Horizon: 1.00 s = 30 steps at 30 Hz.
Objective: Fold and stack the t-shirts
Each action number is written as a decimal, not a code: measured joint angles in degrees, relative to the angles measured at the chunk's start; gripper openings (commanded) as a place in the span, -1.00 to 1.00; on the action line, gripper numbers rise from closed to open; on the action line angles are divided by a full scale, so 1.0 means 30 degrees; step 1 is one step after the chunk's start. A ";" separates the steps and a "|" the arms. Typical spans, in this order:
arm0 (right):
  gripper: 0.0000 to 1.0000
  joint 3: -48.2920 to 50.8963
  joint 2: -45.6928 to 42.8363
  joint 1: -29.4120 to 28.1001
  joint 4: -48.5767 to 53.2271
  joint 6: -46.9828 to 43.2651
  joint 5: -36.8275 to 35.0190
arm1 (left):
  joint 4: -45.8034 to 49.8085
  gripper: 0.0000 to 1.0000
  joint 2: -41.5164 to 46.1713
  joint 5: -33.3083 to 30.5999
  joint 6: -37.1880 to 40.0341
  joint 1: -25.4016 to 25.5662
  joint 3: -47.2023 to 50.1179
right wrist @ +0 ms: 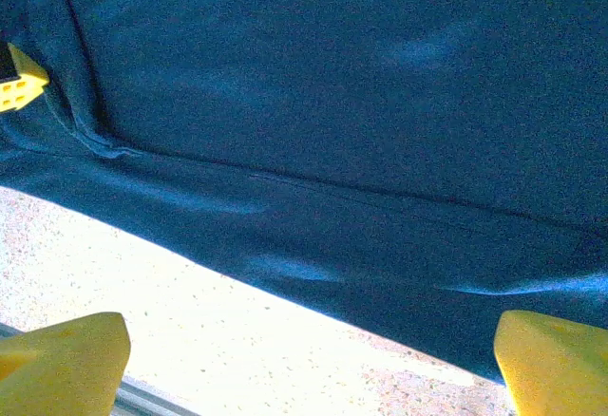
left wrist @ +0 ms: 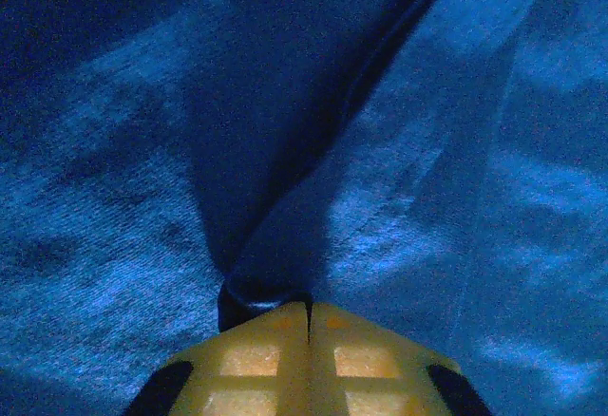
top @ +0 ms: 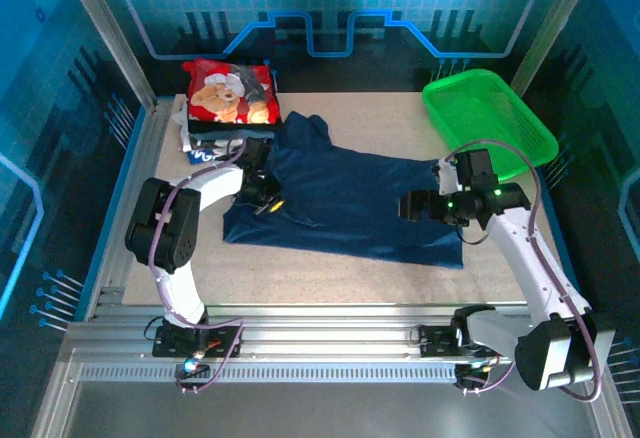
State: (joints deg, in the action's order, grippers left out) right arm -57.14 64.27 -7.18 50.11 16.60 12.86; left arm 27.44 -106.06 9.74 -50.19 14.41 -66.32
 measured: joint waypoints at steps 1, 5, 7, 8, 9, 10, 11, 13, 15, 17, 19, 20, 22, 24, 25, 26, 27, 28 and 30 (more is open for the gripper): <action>1.00 0.0015 0.0000 0.0000 0.0000 0.0000 -0.0058 | 0.0029 -1.00 0.0000 0.0029 0.0058 0.0000 -0.0007; 1.00 0.0015 0.0000 0.0000 0.0000 0.0000 -0.0146 | 0.0175 -1.00 -0.0029 0.0066 0.0219 0.0007 -0.0444; 1.00 0.0015 0.0000 0.0000 0.0000 0.0000 -0.0211 | 0.0197 -1.00 -0.0029 0.0146 0.0270 0.0022 -0.0911; 1.00 0.0015 0.0000 0.0000 -0.0007 0.0007 -0.0211 | 0.0197 -1.00 -0.0029 0.0182 0.0299 0.0044 -0.1137; 1.00 0.0015 0.0000 0.0000 -0.0007 0.0007 -0.0219 | 0.0197 -1.00 -0.0029 0.0197 0.0350 0.0080 -0.1399; 1.00 0.0015 0.0000 0.0000 -0.0007 0.0007 -0.0240 | 0.0197 -1.00 -0.0036 0.0197 0.0408 0.0124 -0.1690; 1.00 0.0015 0.0000 0.0000 -0.0007 0.0007 -0.0270 | 0.0211 -1.00 -0.0066 0.0219 0.0423 0.0168 -0.1982; 1.00 0.0015 0.0000 0.0000 -0.0007 0.0007 -0.0277 | 0.0219 -1.00 -0.0284 0.0379 0.0641 0.0255 -0.2623; 1.00 0.0015 0.0000 0.0000 -0.0015 0.0007 -0.0277 | 0.0284 -1.00 -0.0794 0.0597 0.0889 0.0342 -0.3541; 1.00 0.0015 0.0007 0.0007 -0.0015 0.0007 -0.0277 | 0.0401 -1.00 -0.1450 0.0714 0.1260 0.0444 -0.4430; 1.00 0.0015 0.0029 0.0007 -0.0015 0.0007 -0.0277 | 0.0721 -1.00 -0.2186 0.0845 0.1647 0.0583 -0.5355; 1.00 0.0015 0.0036 0.0007 -0.0015 0.0007 -0.0277 | 0.0852 -1.00 -0.2499 0.0911 0.1821 0.0641 -0.5727; 1.00 0.0036 0.0087 0.0007 -0.0022 0.0007 -0.0284 | 0.1260 -1.00 -0.3140 0.1042 0.2295 0.0801 -0.6513; 1.00 0.0058 0.0131 0.0007 -0.0015 0.0015 -0.0284 | 0.1625 -1.00 -0.3665 0.1137 0.2754 0.0954 -0.7155; 1.00 0.0066 0.0153 0.0022 -0.0015 0.0007 -0.0277 | 0.1800 -1.00 -0.3912 0.1195 0.2973 0.1042 -0.7475; 1.00 0.0073 0.0168 0.0022 -0.0015 0.0007 -0.0284 | 0.1982 -1.00 -0.4080 0.1209 0.3257 0.1122 -0.7708; 1.00 0.0095 0.0175 0.0029 -0.0022 0.0015 -0.0284 | 0.2164 -1.00 -0.4262 0.1209 0.3483 0.1209 -0.7956; 1.00 0.0131 0.0189 0.0029 -0.0022 0.0007 -0.0284 | 0.2368 -1.00 -0.4430 0.1209 0.3810 0.1311 -0.8225; 1.00 0.0226 0.0211 0.0029 -0.0015 0.0007 -0.0284 | 0.2725 -1.00 -0.4736 0.1202 0.4393 0.1515 -0.8699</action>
State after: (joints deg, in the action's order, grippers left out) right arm -56.47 64.90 -7.09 50.06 16.62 12.01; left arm 35.62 -120.27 13.34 -37.01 18.96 -92.42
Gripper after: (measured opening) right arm 0.997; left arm 0.053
